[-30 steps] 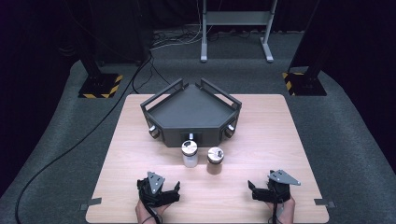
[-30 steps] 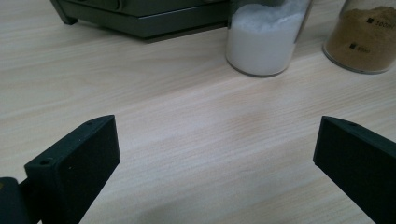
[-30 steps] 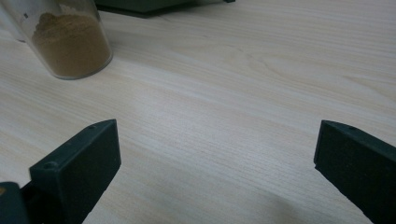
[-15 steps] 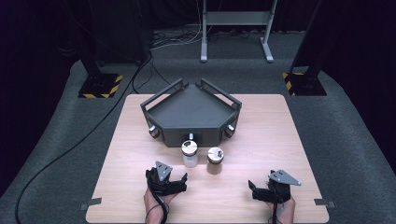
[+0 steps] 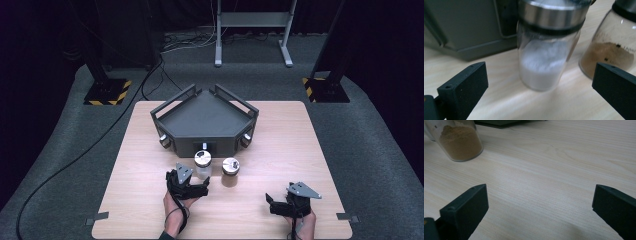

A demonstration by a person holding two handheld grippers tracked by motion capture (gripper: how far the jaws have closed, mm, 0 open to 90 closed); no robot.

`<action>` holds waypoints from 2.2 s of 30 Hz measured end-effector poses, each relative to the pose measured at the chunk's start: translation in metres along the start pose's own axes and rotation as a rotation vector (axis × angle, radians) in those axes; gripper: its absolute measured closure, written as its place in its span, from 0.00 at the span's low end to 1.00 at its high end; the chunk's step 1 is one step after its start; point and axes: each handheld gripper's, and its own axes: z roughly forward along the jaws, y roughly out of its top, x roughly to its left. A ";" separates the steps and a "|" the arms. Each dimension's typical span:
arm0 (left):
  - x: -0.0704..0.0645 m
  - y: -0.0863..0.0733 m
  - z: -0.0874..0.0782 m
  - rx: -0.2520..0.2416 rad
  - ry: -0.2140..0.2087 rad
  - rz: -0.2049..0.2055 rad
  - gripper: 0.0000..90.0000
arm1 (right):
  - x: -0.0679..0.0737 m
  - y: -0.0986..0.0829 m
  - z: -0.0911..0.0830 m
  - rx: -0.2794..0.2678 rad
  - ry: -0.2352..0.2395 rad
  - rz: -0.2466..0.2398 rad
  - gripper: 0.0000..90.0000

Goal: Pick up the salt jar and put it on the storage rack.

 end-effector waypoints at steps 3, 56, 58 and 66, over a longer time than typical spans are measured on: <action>0.001 0.003 0.006 -0.003 -0.007 0.009 0.00 | -0.001 -0.001 0.000 -0.004 0.003 0.002 0.00; 0.004 0.011 0.041 -0.015 -0.036 0.034 0.34 | -0.002 -0.001 0.000 -0.006 0.007 0.006 0.00; 0.004 0.012 0.040 -0.010 -0.035 0.035 0.34 | -0.002 -0.001 0.000 -0.006 0.006 0.006 0.00; 0.003 0.015 0.040 0.000 -0.031 0.035 0.34 | -0.001 -0.002 -0.001 -0.011 0.005 0.006 0.00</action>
